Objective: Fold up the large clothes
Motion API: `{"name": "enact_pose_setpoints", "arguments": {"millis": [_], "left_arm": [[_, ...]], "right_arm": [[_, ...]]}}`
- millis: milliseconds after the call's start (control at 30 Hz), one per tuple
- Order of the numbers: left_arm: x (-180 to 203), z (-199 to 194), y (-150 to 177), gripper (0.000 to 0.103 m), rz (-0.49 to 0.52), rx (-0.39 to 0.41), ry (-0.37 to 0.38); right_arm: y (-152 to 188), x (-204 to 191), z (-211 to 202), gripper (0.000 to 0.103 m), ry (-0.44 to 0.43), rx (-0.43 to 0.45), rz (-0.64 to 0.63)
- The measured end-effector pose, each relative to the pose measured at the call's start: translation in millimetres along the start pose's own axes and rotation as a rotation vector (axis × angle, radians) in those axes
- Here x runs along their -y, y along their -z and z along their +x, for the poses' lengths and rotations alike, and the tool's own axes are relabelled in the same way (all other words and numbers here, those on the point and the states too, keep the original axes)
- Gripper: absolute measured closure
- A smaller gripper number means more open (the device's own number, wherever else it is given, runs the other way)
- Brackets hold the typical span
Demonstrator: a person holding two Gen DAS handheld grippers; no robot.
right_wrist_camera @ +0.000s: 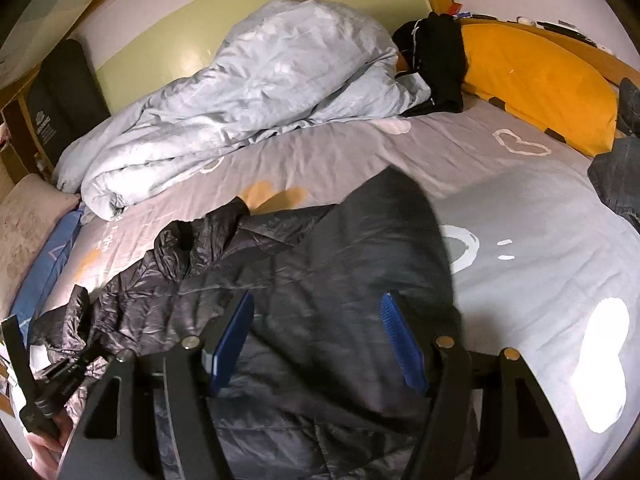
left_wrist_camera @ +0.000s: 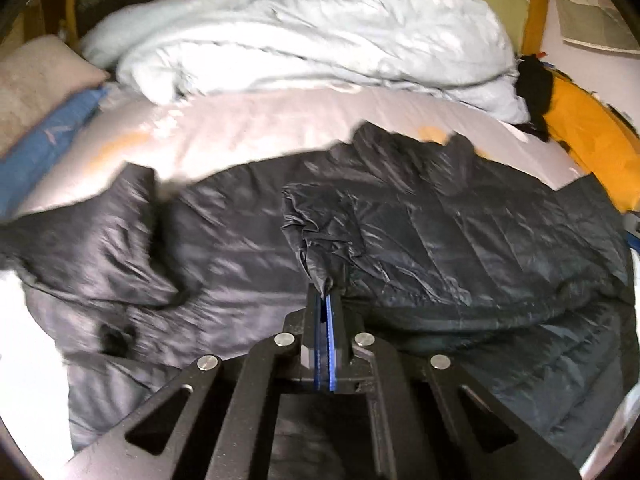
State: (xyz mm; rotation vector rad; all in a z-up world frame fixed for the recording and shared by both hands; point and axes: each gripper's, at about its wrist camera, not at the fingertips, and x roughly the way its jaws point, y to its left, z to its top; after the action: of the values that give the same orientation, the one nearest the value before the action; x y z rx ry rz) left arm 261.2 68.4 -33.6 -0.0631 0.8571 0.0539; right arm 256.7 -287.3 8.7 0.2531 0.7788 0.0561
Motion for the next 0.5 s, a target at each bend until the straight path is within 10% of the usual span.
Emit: {"name": "enact_pose_setpoints", "arguments": {"millis": [233, 500], "left_arm": [[-15, 0, -3, 0.101, 0.083, 0.062, -0.334], [-40, 17, -5, 0.100, 0.008, -0.010, -0.353]], "right_arm": [[0, 3, 3, 0.037, 0.015, -0.011, 0.012], [5, -9, 15, 0.034, 0.008, -0.068, -0.051]]}}
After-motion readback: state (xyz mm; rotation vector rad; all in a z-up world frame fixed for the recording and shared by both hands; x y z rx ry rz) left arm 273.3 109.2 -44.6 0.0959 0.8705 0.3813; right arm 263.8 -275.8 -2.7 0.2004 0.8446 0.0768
